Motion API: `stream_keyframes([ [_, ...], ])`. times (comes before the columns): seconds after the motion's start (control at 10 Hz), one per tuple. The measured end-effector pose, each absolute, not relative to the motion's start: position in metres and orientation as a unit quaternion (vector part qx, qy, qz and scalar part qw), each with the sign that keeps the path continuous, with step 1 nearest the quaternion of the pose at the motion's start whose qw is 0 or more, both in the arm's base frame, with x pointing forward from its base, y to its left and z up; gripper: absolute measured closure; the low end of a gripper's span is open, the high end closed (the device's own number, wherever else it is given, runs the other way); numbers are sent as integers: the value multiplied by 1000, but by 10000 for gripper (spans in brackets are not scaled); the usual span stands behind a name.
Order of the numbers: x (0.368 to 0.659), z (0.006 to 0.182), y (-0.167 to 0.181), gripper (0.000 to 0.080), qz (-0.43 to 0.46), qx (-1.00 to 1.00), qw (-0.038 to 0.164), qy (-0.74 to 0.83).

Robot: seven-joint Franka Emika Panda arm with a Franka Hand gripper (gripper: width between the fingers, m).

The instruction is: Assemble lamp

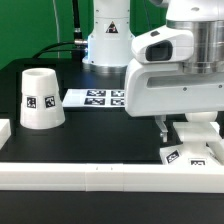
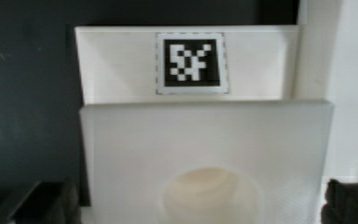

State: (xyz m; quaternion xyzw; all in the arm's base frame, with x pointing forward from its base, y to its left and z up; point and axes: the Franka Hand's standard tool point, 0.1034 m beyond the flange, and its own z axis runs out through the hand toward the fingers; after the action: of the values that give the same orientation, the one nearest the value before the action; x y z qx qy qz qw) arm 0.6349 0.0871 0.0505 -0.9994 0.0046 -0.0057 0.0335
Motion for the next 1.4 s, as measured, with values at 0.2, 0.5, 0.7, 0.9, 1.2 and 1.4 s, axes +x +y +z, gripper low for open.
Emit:
stream_keyframes([
  [0.2, 627, 54, 84, 101, -10, -999, 33, 4],
  [0.5, 582, 69, 89, 101, -5, -999, 37, 20],
  [0.7, 556, 78, 105, 101, 0, -999, 38, 24],
  [0.9, 537, 79, 129, 101, 6, -999, 40, 18],
  [1.2, 527, 73, 143, 101, 2, -999, 41, 2],
  [1.4, 527, 72, 143, 101, 2, -999, 41, 2],
])
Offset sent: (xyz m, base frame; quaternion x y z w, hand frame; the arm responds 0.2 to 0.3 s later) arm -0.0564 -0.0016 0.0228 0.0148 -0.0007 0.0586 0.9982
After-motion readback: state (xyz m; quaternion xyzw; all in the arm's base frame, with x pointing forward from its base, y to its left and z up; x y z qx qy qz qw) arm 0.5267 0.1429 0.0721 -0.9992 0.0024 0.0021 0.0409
